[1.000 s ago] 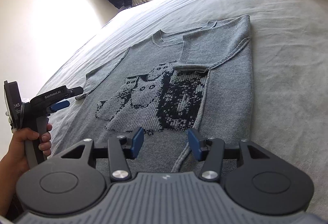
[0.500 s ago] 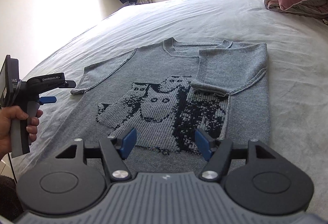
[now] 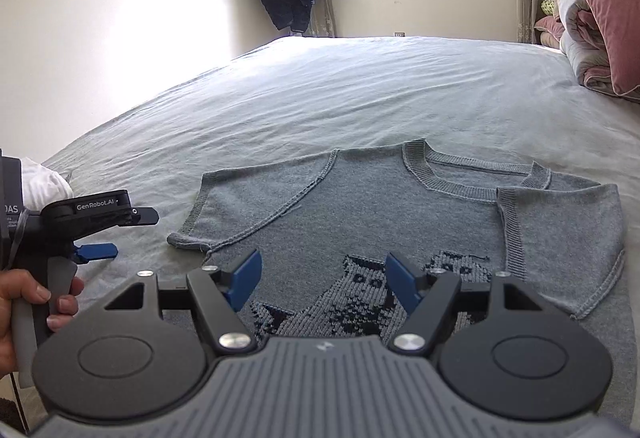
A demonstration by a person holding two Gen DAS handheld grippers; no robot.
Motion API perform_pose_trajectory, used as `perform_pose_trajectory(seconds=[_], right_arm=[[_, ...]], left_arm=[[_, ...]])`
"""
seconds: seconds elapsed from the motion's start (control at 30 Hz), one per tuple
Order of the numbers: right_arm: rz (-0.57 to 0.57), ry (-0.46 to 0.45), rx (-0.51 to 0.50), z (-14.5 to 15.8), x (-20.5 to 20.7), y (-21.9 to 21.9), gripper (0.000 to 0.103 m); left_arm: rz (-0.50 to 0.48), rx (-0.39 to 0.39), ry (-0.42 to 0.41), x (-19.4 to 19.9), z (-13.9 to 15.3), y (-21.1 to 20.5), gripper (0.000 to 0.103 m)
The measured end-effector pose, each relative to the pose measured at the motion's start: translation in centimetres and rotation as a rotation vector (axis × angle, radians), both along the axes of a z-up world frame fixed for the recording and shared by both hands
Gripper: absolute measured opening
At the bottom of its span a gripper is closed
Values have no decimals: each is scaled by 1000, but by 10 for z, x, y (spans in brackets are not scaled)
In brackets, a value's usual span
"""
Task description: Fold clothes
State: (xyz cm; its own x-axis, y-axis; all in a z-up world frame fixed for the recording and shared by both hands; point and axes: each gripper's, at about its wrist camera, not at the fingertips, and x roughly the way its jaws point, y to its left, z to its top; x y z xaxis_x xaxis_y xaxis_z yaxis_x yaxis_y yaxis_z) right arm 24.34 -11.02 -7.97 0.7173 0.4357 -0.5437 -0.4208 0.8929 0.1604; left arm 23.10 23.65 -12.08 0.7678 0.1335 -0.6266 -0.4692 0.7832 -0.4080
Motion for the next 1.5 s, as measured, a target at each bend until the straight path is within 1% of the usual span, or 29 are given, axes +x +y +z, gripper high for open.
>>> perform_pose_trajectory(seconds=[0.07, 0.1, 0.17, 0.23, 0.27, 0.33, 0.43, 0.47, 0.5, 0.57, 0.63, 0.67, 0.7, 0.73, 0.77, 0.87, 0.97, 1.07, 1.17, 1.23, 1.37, 1.5], right_arm=[[12, -22, -22, -6, 11, 9, 72], [13, -36, -33, -9, 16, 12, 72], [14, -53, -47, -13, 26, 16, 72], [7, -60, -43, -16, 38, 17, 72], [0, -61, -36, -17, 44, 16, 72], [-16, -75, -35, -18, 52, 13, 72], [-38, -110, -49, -20, 64, 11, 67], [-45, -121, -53, -21, 68, 10, 63], [-53, -133, -58, -21, 72, 9, 59], [-74, -139, -63, -28, 78, 6, 54], [-86, -109, -32, -39, 80, 2, 52], [-85, -82, -5, -46, 81, 1, 52], [-82, -52, 20, -53, 82, -1, 52], [-76, -17, 37, -58, 83, -2, 52], [-73, -4, 49, -58, 84, -3, 51], [-61, -1, 120, -54, 82, -13, 51], [-61, 46, 185, -55, 87, -23, 51], [-64, 73, 244, -52, 89, -31, 51], [-75, 99, 311, -49, 89, -40, 51], [-88, 119, 358, -49, 89, -47, 51], [-125, 158, 437, -48, 87, -60, 51], [-176, 156, 485, -41, 82, -77, 51]], left_arm=[[0, -13, 4, 8, 4, 8, 87], [-19, -17, -12, 15, 5, 9, 85], [-62, -21, -45, 30, 6, 10, 85], [-109, -3, -55, 54, 1, 7, 83], [-130, 18, -53, 65, -3, 5, 81], [-170, 75, -50, 81, -9, 0, 81], [-222, 185, -53, 96, -17, -10, 81], [-239, 216, -54, 99, -18, -14, 80], [-262, 237, -59, 100, -19, -18, 78], [-329, 252, -70, 100, -20, -25, 66], [-406, 251, -84, 101, -20, -30, 56], [-428, 247, -85, 102, -20, -32, 39], [-446, 242, -84, 103, -19, -33, 24], [-457, 227, -90, 103, -18, -32, 18], [-467, 210, -98, 103, -17, -31, 8], [-478, 161, -132, 99, -7, -33, 8], [-512, 128, -172, 98, 9, -43, 8], [-562, 77, -200, 102, 25, -65, 8], [-601, 18, -199, 111, 32, -89, 8], [-620, -14, -193, 117, 32, -104, 8], [-649, -38, -160, 125, 19, -132, 8], [-641, -99, -116, 127, 0, -144, 8]])
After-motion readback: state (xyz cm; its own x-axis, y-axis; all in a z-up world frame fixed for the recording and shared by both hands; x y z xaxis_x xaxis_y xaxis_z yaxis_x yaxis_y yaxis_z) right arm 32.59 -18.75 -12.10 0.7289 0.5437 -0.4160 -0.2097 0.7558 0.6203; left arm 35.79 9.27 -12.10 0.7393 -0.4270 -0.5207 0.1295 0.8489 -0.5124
